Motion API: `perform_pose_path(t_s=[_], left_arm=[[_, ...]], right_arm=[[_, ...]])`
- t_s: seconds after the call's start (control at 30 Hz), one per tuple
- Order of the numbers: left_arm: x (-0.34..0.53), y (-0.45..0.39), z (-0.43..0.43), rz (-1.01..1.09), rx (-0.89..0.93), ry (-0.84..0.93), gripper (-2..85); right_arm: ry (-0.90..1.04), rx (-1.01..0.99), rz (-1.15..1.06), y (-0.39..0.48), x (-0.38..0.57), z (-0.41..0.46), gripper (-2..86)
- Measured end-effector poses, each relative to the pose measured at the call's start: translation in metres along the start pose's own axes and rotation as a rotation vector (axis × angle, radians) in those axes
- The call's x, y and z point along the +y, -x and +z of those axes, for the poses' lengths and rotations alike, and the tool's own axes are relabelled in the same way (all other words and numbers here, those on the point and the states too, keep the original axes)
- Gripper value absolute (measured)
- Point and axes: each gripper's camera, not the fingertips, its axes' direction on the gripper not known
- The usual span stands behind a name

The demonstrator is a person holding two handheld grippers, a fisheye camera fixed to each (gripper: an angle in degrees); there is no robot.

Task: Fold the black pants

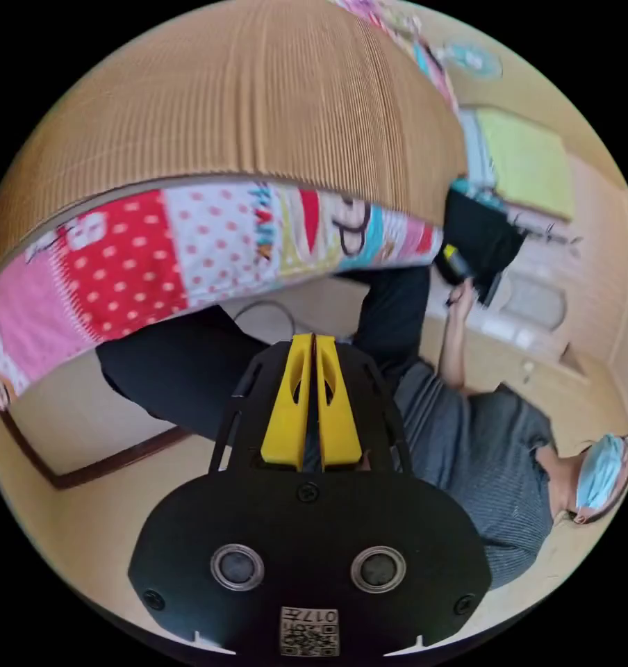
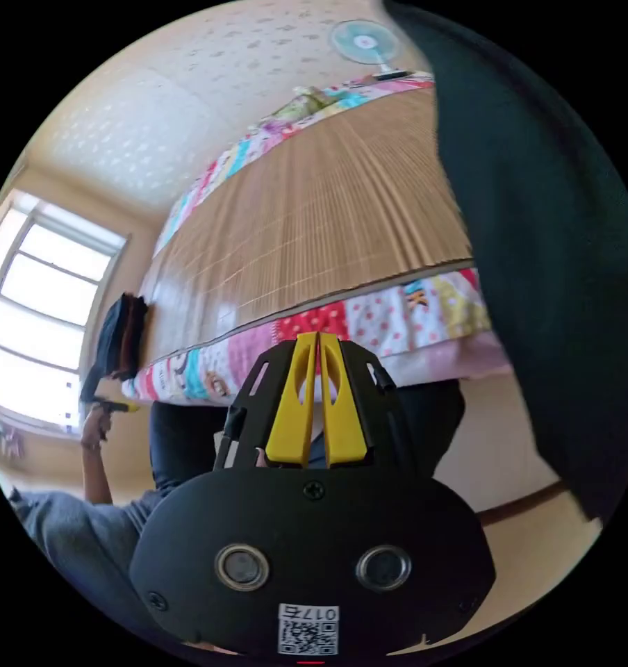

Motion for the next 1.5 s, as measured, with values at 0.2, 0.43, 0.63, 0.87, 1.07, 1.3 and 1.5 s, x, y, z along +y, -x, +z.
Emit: perform_pose_path(t_s=[0.2,0.43,0.63,0.87,1.07,1.3,1.5], left_arm=[[0.082,0.065,-0.064,-0.113,0.068,-0.343,-1.0],[0.060,0.094,0.004,-0.063,0.266,-0.226,-0.1],[-0.002,0.048,0.059,0.148,0.278,-0.007,7.1],[-0.067,-0.005,0.096,0.361,0.343,0.130,10.8],[-0.104,-0.022,0.121,0.416,0.377,0.221,13.0],[-0.124,0.003,0.115,0.399,0.380,0.214,13.1],[-0.139,0.056,0.089,0.329,0.350,0.205,13.2]], right_arm=[[-0.073,-0.292,0.099,-0.031,-0.004,-0.017,-0.3],[-0.060,-0.219,0.047,-0.010,0.024,-0.008,-0.4],[-0.008,-0.422,-0.245,0.025,0.053,-0.046,0.6],[-0.436,0.016,0.119,-0.062,0.070,-0.158,9.5],[-0.260,-0.494,0.180,-0.134,0.013,-0.110,10.9],[-0.039,0.357,-0.354,0.108,0.038,-0.026,1.6],[-0.293,0.545,-0.435,0.145,0.106,-0.074,4.7]])
